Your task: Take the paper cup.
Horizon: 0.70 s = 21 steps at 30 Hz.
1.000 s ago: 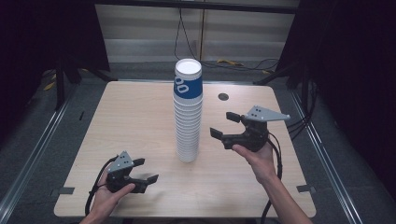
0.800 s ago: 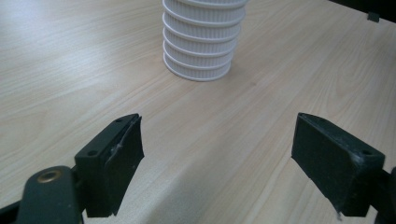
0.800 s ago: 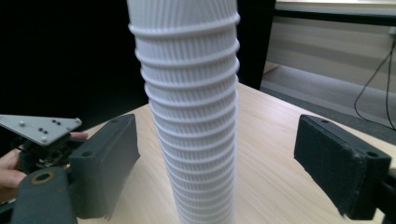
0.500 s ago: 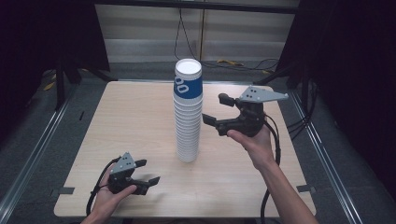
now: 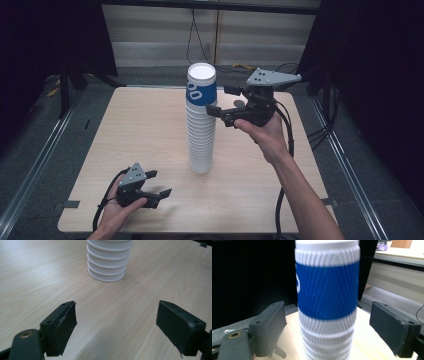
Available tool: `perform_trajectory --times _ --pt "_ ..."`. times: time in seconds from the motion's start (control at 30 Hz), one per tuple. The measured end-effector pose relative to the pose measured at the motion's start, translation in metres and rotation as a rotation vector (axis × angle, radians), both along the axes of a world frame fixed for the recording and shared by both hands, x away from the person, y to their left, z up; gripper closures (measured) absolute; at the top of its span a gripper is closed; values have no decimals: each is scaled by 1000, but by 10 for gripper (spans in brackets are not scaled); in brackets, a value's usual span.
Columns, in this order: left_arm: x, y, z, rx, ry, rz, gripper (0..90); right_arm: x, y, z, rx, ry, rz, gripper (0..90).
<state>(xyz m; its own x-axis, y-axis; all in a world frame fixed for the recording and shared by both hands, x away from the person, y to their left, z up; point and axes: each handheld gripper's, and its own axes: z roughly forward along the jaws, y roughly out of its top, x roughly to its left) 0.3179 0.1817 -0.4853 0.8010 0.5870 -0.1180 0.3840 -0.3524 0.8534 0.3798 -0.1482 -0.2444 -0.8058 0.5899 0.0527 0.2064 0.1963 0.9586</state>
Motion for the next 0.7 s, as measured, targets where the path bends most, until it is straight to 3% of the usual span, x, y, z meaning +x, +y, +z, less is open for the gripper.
perform_trajectory --times 0.23,0.37,0.4,0.5,0.7 --pt "-1 0 1 -10 -11 -5 165 8 18 13 -53 -4 -10 138" --pt "-1 2 0 -8 -12 -2 165 16 19 17 -46 5 -2 139" --pt "0 3 0 -8 -15 16 166 21 20 20 -22 16 5 141" --pt "1 5 0 -17 -3 23 166 24 21 22 -31 9 1 141" --pt "1 7 0 -20 -9 27 166 32 30 21 -51 46 36 141"
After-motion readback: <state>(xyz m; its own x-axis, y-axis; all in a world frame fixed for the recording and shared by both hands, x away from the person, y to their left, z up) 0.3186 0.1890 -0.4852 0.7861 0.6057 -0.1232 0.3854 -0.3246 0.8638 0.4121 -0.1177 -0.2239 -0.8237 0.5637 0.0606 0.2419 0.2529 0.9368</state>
